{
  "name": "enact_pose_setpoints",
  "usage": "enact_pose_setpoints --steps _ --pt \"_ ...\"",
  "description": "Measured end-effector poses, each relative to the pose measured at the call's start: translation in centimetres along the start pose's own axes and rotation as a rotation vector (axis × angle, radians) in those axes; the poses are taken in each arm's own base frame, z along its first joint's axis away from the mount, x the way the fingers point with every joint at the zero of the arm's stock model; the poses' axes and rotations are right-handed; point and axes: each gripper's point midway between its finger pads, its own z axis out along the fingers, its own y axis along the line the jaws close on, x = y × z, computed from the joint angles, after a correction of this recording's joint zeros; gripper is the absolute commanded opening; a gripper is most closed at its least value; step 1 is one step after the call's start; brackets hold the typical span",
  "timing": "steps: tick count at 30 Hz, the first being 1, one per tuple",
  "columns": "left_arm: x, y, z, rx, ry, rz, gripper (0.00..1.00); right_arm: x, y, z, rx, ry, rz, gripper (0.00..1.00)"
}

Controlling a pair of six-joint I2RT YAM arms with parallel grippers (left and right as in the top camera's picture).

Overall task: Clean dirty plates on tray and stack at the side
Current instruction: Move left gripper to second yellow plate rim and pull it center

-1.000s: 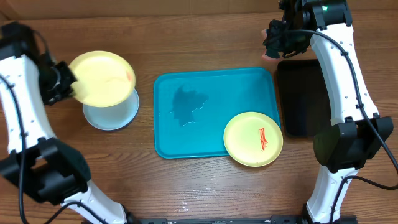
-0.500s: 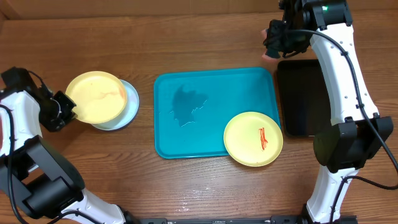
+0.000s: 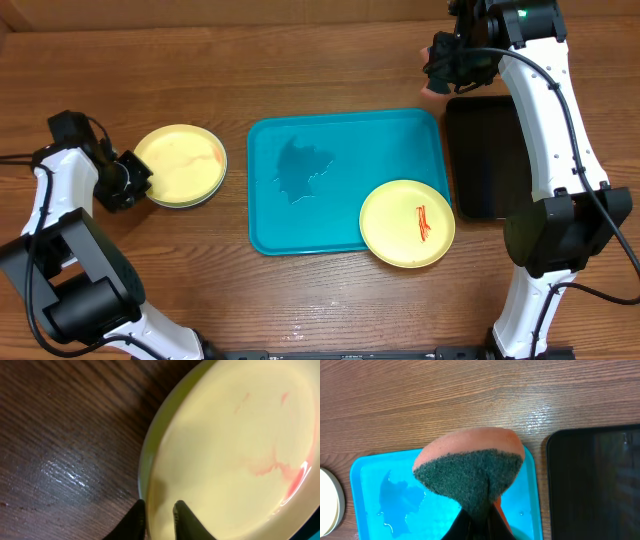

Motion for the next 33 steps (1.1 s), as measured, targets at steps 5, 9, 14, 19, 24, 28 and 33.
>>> enact_pose_setpoints --steps 5,9,14,19,24,28,33 --pt "0.1 -0.2 0.1 -0.007 -0.001 0.003 0.47 0.0 0.0 0.0 0.000 0.000 -0.001 0.04" --pt "1.4 0.3 -0.1 -0.033 0.052 0.018 0.51 0.0 0.0 0.0 0.000 0.000 0.000 0.04" --pt "1.9 -3.5 -3.1 0.039 0.095 0.202 0.52 0.0 0.0 0.0 0.000 0.001 0.001 0.04" --pt "3.7 -11.9 -5.4 0.165 0.056 0.451 0.62 0.0 0.0 0.0 0.000 0.000 0.000 0.04" --pt "10.9 -21.6 -5.3 0.316 0.079 0.716 0.65 0.0 0.0 0.0 0.000 0.000 0.000 0.04" --pt "17.8 -27.1 -5.4 0.407 0.117 0.861 0.64 0.0 0.0 0.0 0.000 0.000 0.000 0.04" --pt "25.7 -28.9 -3.1 0.416 0.280 0.961 0.61 0.0 0.0 0.0 0.000 0.001 0.000 0.04"
